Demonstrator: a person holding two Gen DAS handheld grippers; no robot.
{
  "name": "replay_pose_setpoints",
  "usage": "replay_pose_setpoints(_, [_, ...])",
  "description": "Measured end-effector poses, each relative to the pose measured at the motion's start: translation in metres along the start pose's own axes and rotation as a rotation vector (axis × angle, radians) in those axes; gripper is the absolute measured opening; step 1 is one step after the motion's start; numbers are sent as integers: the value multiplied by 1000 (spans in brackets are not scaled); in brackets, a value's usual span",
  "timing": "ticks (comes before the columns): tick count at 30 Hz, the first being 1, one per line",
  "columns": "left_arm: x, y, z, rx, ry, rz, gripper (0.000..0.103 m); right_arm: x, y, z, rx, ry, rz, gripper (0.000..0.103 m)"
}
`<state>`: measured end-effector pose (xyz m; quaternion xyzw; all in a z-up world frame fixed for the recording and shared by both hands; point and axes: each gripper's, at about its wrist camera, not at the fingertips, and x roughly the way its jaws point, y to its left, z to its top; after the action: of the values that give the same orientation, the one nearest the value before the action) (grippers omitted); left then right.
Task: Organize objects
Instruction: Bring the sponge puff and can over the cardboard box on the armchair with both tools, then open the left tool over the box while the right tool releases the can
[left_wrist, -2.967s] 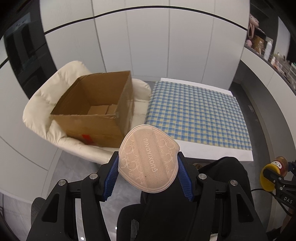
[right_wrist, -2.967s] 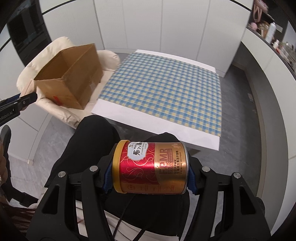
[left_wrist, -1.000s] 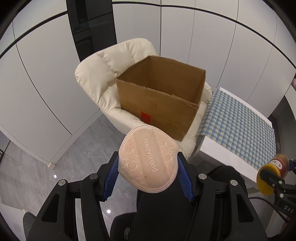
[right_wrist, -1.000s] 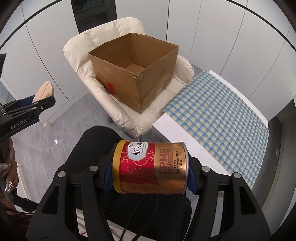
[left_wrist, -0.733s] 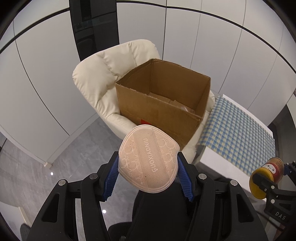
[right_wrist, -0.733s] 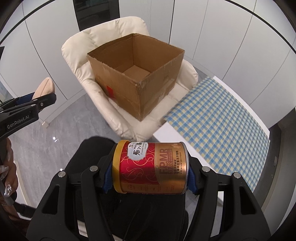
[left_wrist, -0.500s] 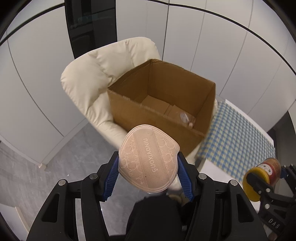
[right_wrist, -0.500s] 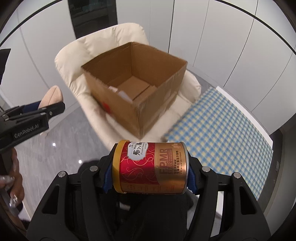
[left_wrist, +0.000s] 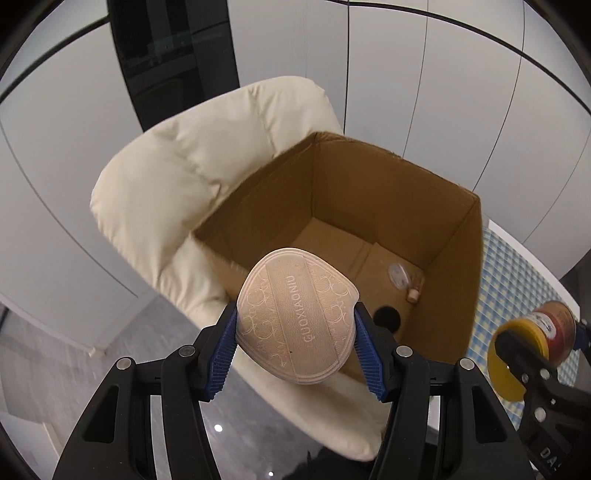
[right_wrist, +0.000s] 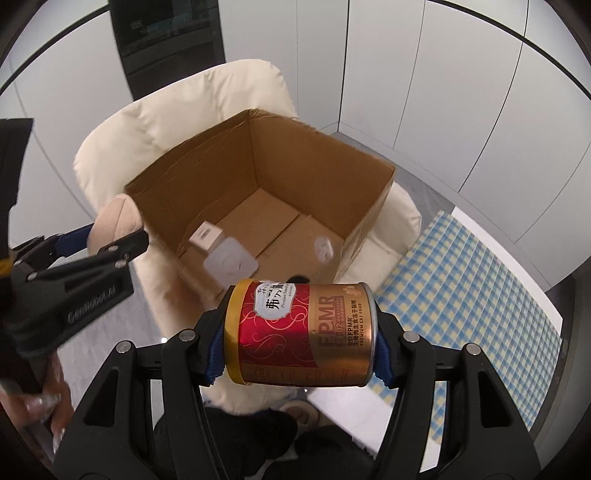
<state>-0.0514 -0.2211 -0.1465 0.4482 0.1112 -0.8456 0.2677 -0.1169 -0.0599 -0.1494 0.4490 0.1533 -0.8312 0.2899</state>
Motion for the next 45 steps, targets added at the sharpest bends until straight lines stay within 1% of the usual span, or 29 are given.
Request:
replay_pose_setpoints(5, [15, -3, 21, -1, -7, -11, 59, 29, -2, 24, 7, 9, -3, 64])
replay_pose_setpoints(15, [60, -8, 52, 4, 1, -1, 59, 74, -9, 51, 15, 25, 0, 64])
replay_pose_setpoints(20, [79, -11, 57, 3, 20, -3, 59, 98, -3, 56, -15, 50, 1, 64])
replay_pose_setpoints(27, [96, -17, 56, 12, 44, -9, 60, 110, 4, 58, -39, 62, 18, 64])
replay_pose_setpoints(28, [95, -17, 55, 13, 39, -16, 63, 110, 6, 57, -46, 53, 27, 64])
replay_pose_setpoints(29, [93, -17, 55, 14, 17, -33, 70, 108, 7, 57, -48, 30, 37, 64])
replay_pose_setpoints(30, [91, -16, 56, 15, 2, -38, 75, 105, 7, 56, -51, 6, 36, 67])
replay_pose_setpoints(31, [87, -16, 57, 20, -17, -30, 82, 102, 8, 55, -52, -10, 31, 82])
replay_pose_setpoints(32, [84, -15, 58, 22, -26, -23, 91, 99, 10, 54, -54, -31, 10, 94])
replay_pose_setpoints(34, [78, -14, 61, 35, -35, -20, 103, 95, 11, 53, -58, -67, -25, 102])
replay_pose_setpoints(36, [75, -15, 62, 46, -40, -22, 102, 92, 12, 55, -50, -79, -17, 102])
replay_pose_setpoints(38, [72, -15, 62, 53, -43, -15, 102, 91, 12, 57, -42, -68, -3, 102])
replay_pose_setpoints(42, [68, -17, 61, 64, -41, -14, 102, 89, 15, 56, -45, -64, -23, 102])
replay_pose_setpoints(45, [65, -18, 60, 70, -41, -29, 102, 85, 15, 55, -41, -57, -26, 102])
